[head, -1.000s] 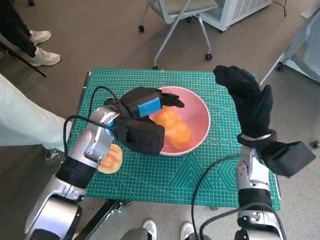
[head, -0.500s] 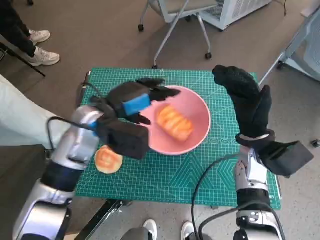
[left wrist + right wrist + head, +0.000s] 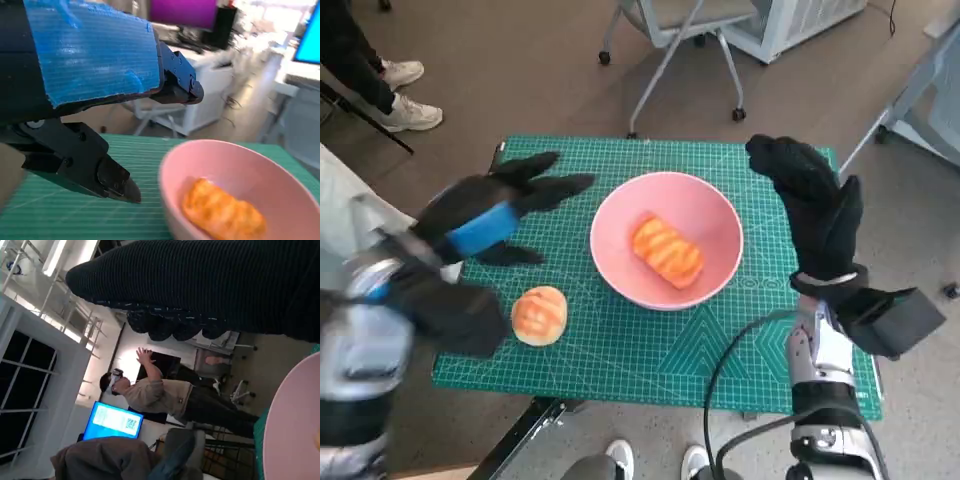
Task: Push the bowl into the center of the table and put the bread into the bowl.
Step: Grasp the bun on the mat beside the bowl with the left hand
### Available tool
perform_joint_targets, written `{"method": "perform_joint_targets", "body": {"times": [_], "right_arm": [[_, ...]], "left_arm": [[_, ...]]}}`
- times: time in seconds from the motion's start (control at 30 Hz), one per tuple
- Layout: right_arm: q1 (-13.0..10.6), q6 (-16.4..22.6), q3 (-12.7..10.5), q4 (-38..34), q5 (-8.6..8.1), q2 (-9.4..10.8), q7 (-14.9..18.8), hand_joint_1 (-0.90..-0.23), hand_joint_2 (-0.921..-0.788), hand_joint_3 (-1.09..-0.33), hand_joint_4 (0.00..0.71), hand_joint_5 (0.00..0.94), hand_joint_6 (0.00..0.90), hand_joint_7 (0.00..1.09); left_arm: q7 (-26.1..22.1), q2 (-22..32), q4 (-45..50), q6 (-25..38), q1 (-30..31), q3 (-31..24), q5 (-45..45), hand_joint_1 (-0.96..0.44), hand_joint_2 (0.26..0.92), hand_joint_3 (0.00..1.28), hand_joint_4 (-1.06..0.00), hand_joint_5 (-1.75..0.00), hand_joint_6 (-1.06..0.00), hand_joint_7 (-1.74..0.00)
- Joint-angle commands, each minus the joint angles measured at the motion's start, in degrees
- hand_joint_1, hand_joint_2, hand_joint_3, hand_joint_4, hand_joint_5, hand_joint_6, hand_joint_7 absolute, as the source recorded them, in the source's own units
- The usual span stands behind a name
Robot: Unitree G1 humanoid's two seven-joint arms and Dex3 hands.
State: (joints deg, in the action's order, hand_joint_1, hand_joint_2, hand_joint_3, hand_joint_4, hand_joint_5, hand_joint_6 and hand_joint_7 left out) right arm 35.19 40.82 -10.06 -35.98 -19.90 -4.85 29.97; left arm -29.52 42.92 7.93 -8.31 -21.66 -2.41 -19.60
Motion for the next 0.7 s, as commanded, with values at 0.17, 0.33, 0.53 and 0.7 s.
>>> {"method": "perform_joint_targets", "body": {"times": [0.17, 0.33, 0.53, 0.7], "right_arm": [[0.03, -0.66, -0.19, -2.09, 0.28, 0.16, 0.01, -0.678, -0.921, -0.742, 0.238, 0.001, 0.134, 0.49], [0.68, -0.53, -0.01, -2.65, 0.49, 0.21, 0.07, -0.673, -0.921, -0.744, 0.237, 0.0, 0.134, 0.49], [1.24, -0.69, 0.02, -3.2, 0.16, 0.01, 0.8, -0.671, -0.921, -0.745, 0.237, 0.0, 0.133, 0.49], [1.52, -0.74, 0.08, -3.46, 0.09, -0.12, 1.4, -0.675, -0.921, -0.743, 0.238, 0.001, 0.134, 0.49]], "left_arm": [[-1.7, 4.22, 7.6, 3.76, 9.81, -2.69, -3.88, 0.12, 0.745, 0.0, -0.19, 0.0, -0.4, -0.01], [-4.32, 5.01, 10.45, 6.49, 13.94, -2.46, -3.83, 0.17, 0.754, 0.01, -0.19, 0.0, -0.39, 0.0], [-5.69, 3.73, 11.05, 7.85, 15.95, -2.09, -1.66, 0.18, 0.761, 0.01, -0.18, 0.0, -0.38, 0.0], [-5.43, 2.56, 11.15, 8.44, 16.75, -1.07, -1.08, 0.21, 0.766, 0.01, -0.17, 0.0, -0.37, 0.0]]}}
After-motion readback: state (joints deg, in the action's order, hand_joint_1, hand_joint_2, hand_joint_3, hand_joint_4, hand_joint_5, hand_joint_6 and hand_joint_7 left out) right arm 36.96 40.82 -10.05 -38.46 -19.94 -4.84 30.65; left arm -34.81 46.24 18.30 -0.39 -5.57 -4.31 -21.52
